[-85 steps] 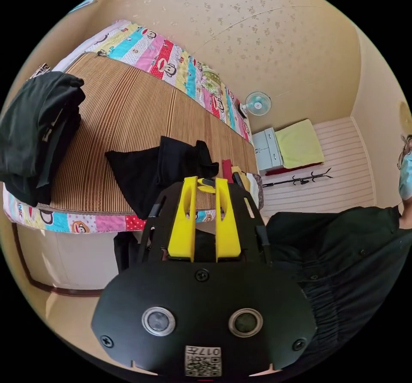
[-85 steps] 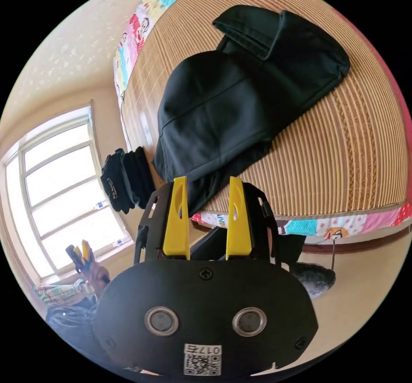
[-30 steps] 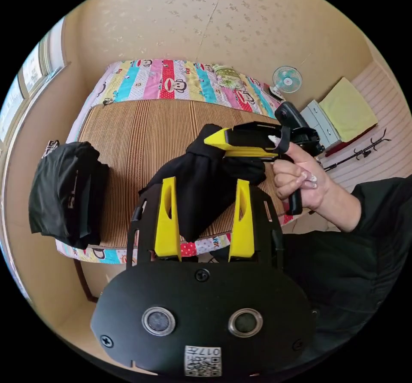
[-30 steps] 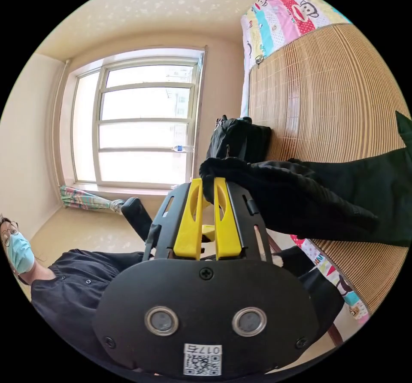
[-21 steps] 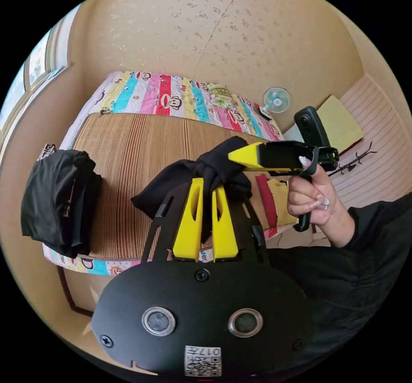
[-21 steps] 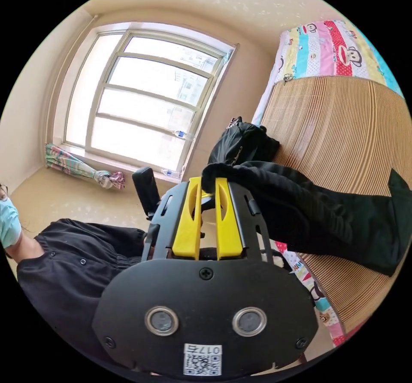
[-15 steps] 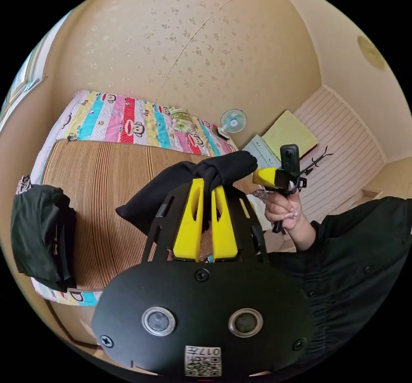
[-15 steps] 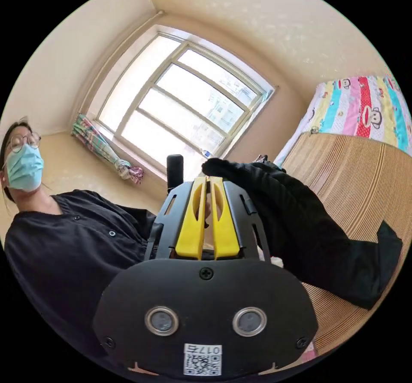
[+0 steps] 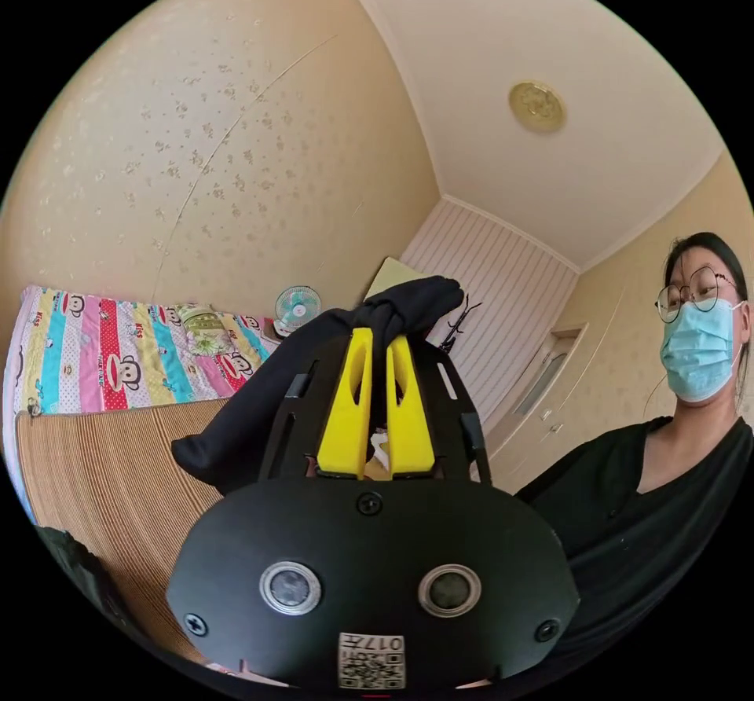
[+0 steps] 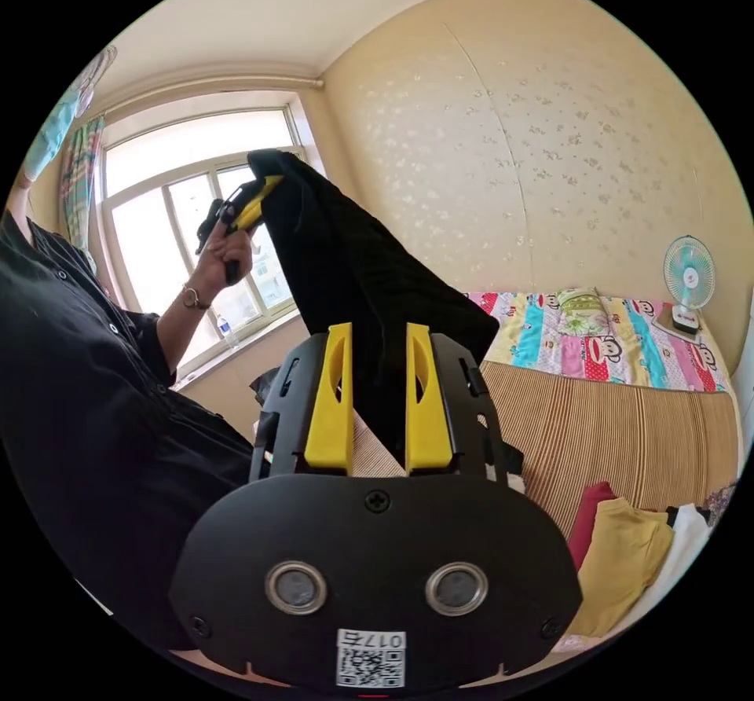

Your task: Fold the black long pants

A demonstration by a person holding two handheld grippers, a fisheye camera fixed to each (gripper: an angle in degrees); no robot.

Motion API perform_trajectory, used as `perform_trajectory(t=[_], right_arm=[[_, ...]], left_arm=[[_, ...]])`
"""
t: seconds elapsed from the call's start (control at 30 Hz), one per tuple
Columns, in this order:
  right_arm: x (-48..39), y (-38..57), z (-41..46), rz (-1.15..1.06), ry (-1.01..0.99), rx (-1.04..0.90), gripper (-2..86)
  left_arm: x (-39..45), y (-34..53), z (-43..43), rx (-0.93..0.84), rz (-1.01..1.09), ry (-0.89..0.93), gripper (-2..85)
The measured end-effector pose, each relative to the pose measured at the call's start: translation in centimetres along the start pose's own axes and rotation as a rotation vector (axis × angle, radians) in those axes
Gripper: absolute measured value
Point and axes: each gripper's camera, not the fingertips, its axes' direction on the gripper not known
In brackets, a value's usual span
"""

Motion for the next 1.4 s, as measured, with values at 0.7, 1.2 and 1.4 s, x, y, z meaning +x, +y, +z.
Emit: perform_trajectory(t=[0.7, 1.2, 1.4], right_arm=[[-27.7, -13.5, 14.7, -0.560, 0.408, 0.099, 19.0], [-42.1, -11.5, 23.4, -0.586, 0.473, 0.283, 15.3], [-47.0, -12.9, 24.0, -0.728, 0.217, 0.322, 4.7]], left_arm=[[6.5, -4.5, 2.4, 0.157, 0.181, 0.214, 0.6], [11.2, -4.8, 6.2, 0.162, 0.265, 0.251, 0.5], [11.5, -5.8, 5.2, 0.189, 0.253, 0.227, 0.6]])
